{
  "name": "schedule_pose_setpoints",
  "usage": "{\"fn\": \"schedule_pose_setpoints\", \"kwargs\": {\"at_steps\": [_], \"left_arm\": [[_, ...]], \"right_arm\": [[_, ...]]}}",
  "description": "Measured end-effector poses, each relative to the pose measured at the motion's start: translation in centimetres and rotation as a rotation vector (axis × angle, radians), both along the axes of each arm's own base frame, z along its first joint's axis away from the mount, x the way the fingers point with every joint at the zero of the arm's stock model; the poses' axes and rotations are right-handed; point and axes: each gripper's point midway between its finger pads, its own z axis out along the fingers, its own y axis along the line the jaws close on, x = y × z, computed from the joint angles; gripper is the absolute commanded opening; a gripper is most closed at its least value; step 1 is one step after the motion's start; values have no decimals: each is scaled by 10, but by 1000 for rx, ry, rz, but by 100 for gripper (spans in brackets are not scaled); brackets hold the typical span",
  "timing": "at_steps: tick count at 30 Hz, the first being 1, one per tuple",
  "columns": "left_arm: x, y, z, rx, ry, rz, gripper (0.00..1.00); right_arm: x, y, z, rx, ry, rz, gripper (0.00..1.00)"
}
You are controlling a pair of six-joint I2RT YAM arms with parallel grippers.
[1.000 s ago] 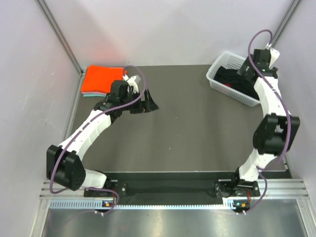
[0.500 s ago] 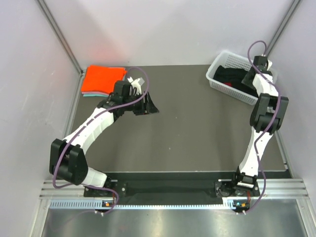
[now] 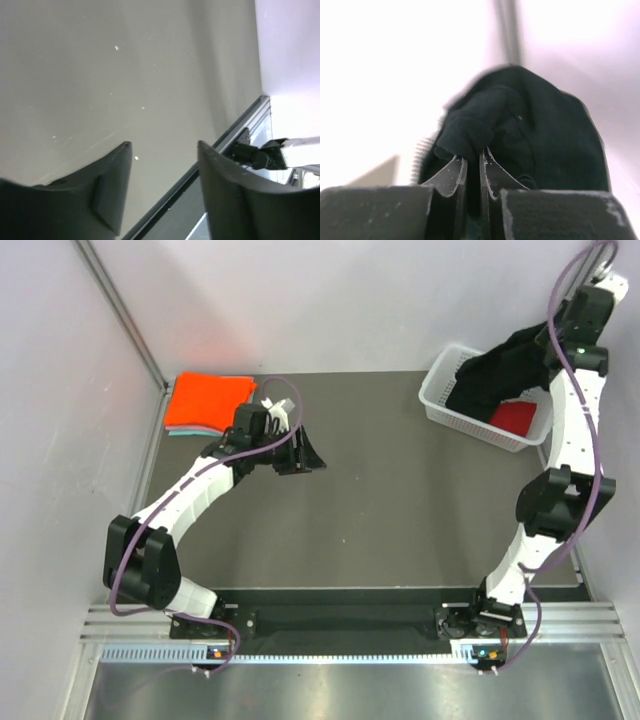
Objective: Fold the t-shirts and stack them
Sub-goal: Grab the tshirt from the pile, then move the tshirt to the center of the board, then flatten the tshirt out
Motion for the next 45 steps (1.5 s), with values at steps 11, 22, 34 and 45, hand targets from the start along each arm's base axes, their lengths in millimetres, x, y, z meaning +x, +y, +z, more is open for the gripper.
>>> {"fn": "schedule_pose_setpoints", "kwargs": {"at_steps": [11,22,34,45], "left_arm": [[24,53,66,37,-158,213,94],[-11,69,78,9,-185,199,79],[-79,8,-53,152,113,20,72],[-104,-61,-144,261,246,-122,64]], "right_arm": [[-132,141,219,185,-519,467,0],[-275,265,157,463,-532,910,23],[-291,214,-174,518,229,352,57],[-312,218,-268,596,398,290,54]]}}
